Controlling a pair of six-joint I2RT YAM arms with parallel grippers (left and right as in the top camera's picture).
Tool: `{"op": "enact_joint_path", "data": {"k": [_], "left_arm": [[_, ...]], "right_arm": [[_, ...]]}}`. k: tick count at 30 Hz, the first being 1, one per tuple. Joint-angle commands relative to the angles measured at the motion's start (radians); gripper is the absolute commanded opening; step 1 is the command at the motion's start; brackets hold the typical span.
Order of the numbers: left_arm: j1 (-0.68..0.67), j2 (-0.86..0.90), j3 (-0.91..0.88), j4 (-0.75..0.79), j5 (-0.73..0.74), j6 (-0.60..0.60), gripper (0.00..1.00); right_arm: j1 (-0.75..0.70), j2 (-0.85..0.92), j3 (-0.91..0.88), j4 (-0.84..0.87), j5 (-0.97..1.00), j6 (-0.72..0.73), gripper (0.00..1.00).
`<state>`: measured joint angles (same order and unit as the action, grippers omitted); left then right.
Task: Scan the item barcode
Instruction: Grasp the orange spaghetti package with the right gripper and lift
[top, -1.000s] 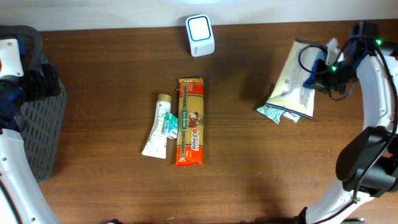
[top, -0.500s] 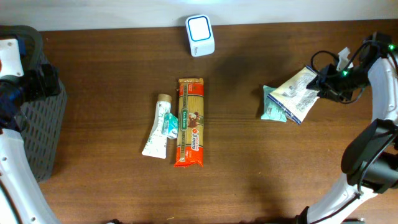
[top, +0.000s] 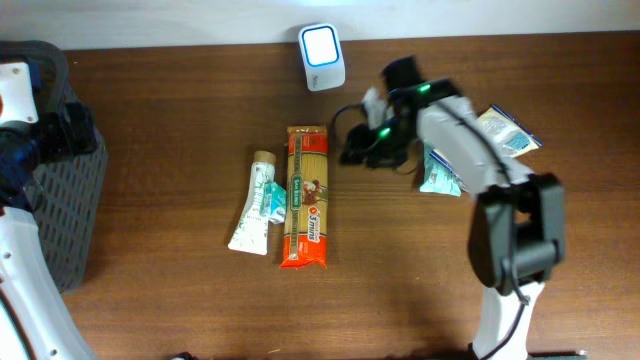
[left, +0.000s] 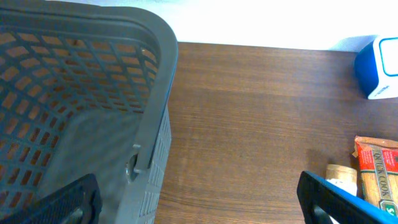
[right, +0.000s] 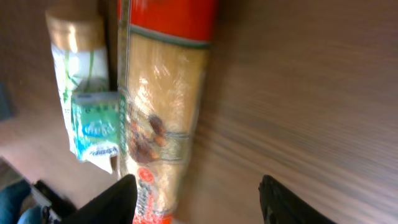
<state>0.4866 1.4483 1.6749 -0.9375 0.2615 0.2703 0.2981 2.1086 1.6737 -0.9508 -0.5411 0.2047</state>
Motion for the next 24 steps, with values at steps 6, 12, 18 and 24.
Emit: {"op": "enact_joint_path", "data": {"k": [6, 12, 18, 24], "left_arm": [[0.003, -0.005, 0.010, 0.001, 0.004, 0.016, 0.99], [0.003, -0.005, 0.010, 0.001, 0.004, 0.016, 0.99], [0.003, -0.005, 0.010, 0.001, 0.004, 0.016, 0.99], [0.003, -0.005, 0.010, 0.001, 0.004, 0.016, 0.99]], "right_arm": [[0.094, 0.113, -0.072, 0.167, -0.030, 0.112, 0.61], [0.126, 0.164, -0.081, 0.182, -0.034, 0.119, 0.43], [0.180, 0.165, -0.092, 0.189, 0.003, 0.119, 0.24], [0.136, 0.121, -0.085, 0.141, -0.060, 0.078, 0.04]]}}
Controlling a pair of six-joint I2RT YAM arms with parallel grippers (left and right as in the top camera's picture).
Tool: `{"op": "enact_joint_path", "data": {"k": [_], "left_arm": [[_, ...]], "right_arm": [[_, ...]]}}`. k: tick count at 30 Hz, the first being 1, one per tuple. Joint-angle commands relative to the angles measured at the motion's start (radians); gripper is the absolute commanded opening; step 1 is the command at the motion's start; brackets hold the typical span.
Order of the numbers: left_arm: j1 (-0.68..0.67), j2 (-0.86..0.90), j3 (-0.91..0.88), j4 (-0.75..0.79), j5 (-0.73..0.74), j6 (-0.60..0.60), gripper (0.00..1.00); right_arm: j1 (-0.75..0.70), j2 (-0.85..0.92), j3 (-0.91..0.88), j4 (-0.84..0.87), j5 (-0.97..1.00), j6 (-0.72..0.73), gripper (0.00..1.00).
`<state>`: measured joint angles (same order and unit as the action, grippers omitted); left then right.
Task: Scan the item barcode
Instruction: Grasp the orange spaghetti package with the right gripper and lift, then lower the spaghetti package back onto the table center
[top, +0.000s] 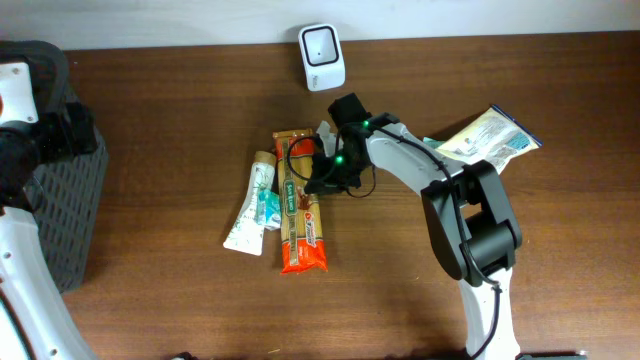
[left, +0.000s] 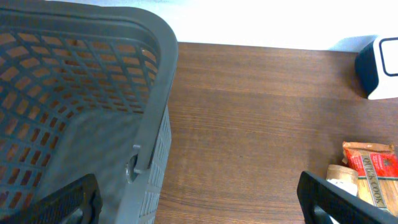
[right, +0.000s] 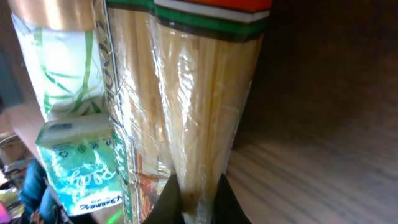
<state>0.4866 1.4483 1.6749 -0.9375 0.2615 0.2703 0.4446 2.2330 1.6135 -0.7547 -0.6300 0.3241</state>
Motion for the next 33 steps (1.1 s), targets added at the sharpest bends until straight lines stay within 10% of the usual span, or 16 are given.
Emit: {"op": "enact_joint_path", "data": {"k": [1, 13, 18, 26, 33], "left_arm": [[0.003, -0.005, 0.010, 0.001, 0.004, 0.016, 0.99], [0.003, -0.005, 0.010, 0.001, 0.004, 0.016, 0.99], [0.003, -0.005, 0.010, 0.001, 0.004, 0.016, 0.99], [0.003, -0.005, 0.010, 0.001, 0.004, 0.016, 0.99], [0.003, -0.005, 0.010, 0.001, 0.004, 0.016, 0.99]], "right_arm": [[-0.030, -0.047, -0.018, -0.099, 0.038, -0.069, 0.04], [-0.012, -0.247, 0.104, -0.512, 0.941, 0.104, 0.04], [0.049, -0.169, 0.108, -0.464, 0.901, 0.100, 0.05], [0.270, -0.082, 0.108, -0.257, 0.603, 0.091, 0.72], [0.145, -0.103, 0.303, -0.502, 0.585, -0.008, 0.65]]}}
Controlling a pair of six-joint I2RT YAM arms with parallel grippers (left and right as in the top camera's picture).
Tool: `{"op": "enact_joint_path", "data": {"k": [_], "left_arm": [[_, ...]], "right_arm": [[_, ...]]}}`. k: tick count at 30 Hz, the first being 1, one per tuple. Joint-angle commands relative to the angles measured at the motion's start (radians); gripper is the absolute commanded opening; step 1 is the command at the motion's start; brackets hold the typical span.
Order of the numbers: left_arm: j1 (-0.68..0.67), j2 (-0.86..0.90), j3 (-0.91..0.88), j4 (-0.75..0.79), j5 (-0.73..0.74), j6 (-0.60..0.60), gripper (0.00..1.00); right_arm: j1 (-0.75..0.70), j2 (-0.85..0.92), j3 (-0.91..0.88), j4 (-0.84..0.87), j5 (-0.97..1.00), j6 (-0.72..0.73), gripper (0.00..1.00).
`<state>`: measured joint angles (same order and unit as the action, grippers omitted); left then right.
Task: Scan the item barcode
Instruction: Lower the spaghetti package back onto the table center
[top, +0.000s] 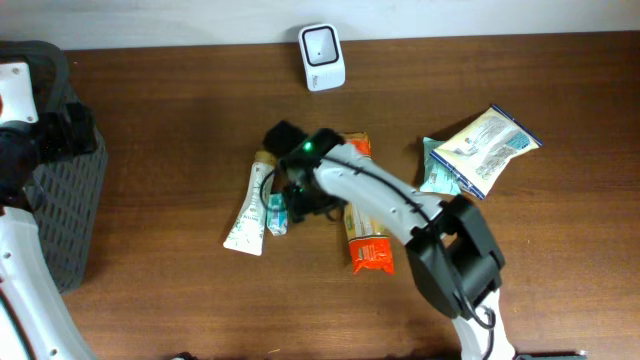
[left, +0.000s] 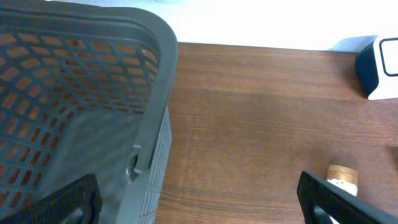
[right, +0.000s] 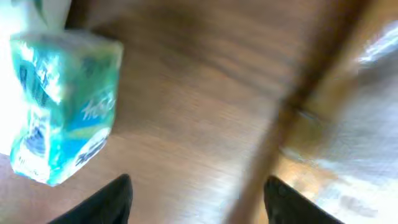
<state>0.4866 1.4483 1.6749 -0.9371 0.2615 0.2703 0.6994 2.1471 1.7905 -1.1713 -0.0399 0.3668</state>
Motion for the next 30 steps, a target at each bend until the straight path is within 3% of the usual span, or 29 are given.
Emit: {"op": "enact_joint_path", "data": {"k": [1, 2, 4, 7, 8, 9, 21, 26, 28, 30], "left_arm": [[0.003, -0.005, 0.010, 0.001, 0.004, 0.016, 0.99], [0.003, -0.005, 0.010, 0.001, 0.004, 0.016, 0.99], [0.003, -0.005, 0.010, 0.001, 0.004, 0.016, 0.99], [0.003, -0.005, 0.010, 0.000, 0.004, 0.016, 0.99], [0.003, -0.005, 0.010, 0.000, 0.004, 0.016, 0.99], [0.003, -0.005, 0.010, 0.000, 0.004, 0.016, 0.99], [0.003, -0.005, 0.010, 0.001, 0.004, 0.016, 0.99], [0.003, -0.005, 0.010, 0.001, 0.004, 0.016, 0.99], [0.003, -0.005, 0.010, 0.001, 0.004, 0.016, 0.99], [0.003, -0.005, 0.010, 0.001, 0.004, 0.016, 0.99]], "right_arm": [[-0.151, -0.016, 0.166, -0.128, -0.006, -0.071, 0.67], [-0.221, -0.017, 0.204, -0.171, -0.008, -0.093, 0.72], [-0.324, -0.013, 0.200, -0.184, -0.053, -0.142, 0.71], [-0.423, -0.012, 0.125, -0.164, -0.177, -0.188, 0.22], [-0.433, -0.012, 0.089, -0.154, -0.195, -0.199, 0.09], [-0.430, -0.012, 0.043, -0.131, -0.196, -0.199, 0.04], [-0.302, -0.012, -0.148, 0.056, -0.143, -0.155, 0.04], [-0.277, -0.012, -0.248, 0.144, -0.215, -0.151, 0.05], [-0.244, -0.012, -0.248, 0.156, -0.219, -0.153, 0.15], [-0.204, -0.012, -0.248, 0.168, -0.219, -0.153, 0.35]]}}
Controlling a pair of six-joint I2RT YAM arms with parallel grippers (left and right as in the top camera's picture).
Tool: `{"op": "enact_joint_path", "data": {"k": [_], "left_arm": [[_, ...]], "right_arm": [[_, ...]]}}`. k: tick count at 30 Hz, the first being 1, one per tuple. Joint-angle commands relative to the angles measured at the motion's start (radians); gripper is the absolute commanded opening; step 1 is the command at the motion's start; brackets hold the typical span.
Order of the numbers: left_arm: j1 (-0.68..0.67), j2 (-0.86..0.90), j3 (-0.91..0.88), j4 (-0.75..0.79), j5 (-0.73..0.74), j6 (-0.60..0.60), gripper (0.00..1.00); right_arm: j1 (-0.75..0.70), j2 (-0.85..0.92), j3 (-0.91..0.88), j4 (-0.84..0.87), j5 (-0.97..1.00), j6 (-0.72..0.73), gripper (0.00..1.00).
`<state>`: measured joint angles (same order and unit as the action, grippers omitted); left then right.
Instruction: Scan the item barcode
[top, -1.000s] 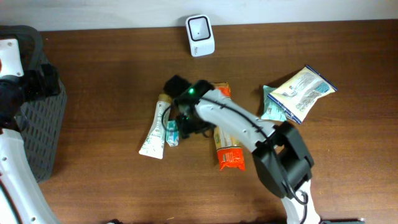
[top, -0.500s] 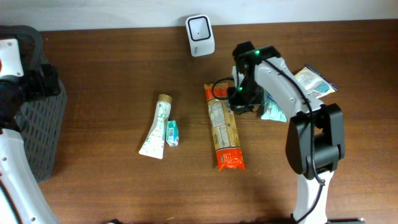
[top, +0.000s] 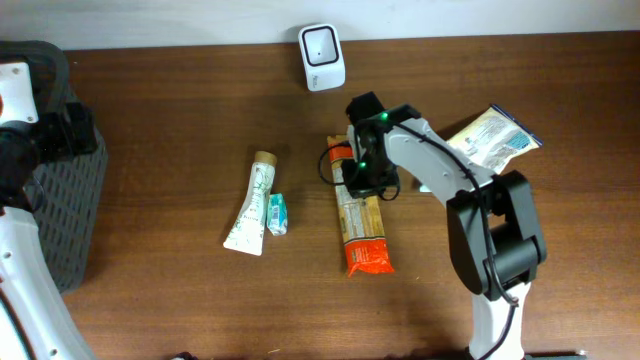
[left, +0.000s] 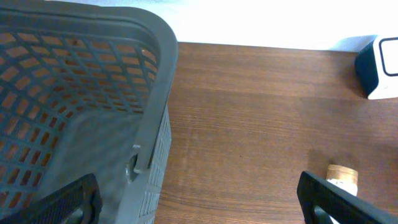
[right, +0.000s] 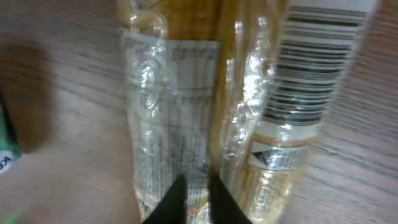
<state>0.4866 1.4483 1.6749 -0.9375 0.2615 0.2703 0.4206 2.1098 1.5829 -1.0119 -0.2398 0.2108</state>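
A long spaghetti packet lies lengthwise mid-table, back side up, with its barcode showing in the right wrist view. My right gripper sits on the packet's far half. Its fingers are pinched together on the clear film, so it is shut on the packet. The white scanner stands at the back edge, a short way beyond it. My left gripper hangs wide open at the far left by the basket, holding nothing.
A grey mesh basket stands at the left edge. A toothpaste tube and a small green box lie left of the packet. A snack pouch lies at the right.
My right gripper was open beside the green box, left of the packet. It is now further right, shut on the packet's far half. The left arm has not moved.
The packet first lay printed side up against the tube, my right gripper open to its right. Then the gripper was shut on it. Later the packet lay further right, apart from the tube, with the gripper open. Now it is gripped, barcode side up.
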Motion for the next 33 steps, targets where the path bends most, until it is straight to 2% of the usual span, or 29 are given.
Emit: {"op": "enact_joint_path", "data": {"k": [1, 4, 9, 13, 15, 17, 22, 28, 33], "left_arm": [[0.003, -0.005, 0.010, 0.001, 0.004, 0.016, 0.99], [0.003, -0.005, 0.010, 0.001, 0.004, 0.016, 0.99], [0.003, -0.005, 0.010, 0.001, 0.004, 0.016, 0.99], [0.003, -0.005, 0.010, 0.001, 0.004, 0.016, 0.99], [0.003, -0.005, 0.010, 0.001, 0.004, 0.016, 0.99], [0.003, -0.005, 0.010, 0.001, 0.004, 0.016, 0.99], [0.003, -0.005, 0.010, 0.001, 0.004, 0.016, 0.99], [0.003, -0.005, 0.010, 0.001, 0.004, 0.016, 0.99], [0.003, -0.005, 0.010, 0.001, 0.004, 0.016, 0.99]], "right_arm": [[0.095, 0.026, -0.040, 0.016, -0.019, 0.003, 0.43], [0.163, 0.026, -0.040, 0.045, -0.019, 0.003, 0.50], [0.164, 0.024, -0.024, 0.037, -0.018, 0.002, 0.52], [0.048, -0.002, 0.198, -0.157, -0.014, -0.101, 0.52], [-0.047, -0.006, 0.320, -0.268, -0.016, -0.180, 0.57], [-0.140, -0.003, 0.326, -0.286, -0.041, -0.228, 0.64], [-0.233, 0.031, 0.171, -0.256, -0.318, -0.476, 0.65], [-0.230, 0.031, -0.055, -0.151, -0.327, -0.477, 0.67], [-0.229, 0.031, -0.205, -0.064, -0.421, -0.518, 0.67]]}}
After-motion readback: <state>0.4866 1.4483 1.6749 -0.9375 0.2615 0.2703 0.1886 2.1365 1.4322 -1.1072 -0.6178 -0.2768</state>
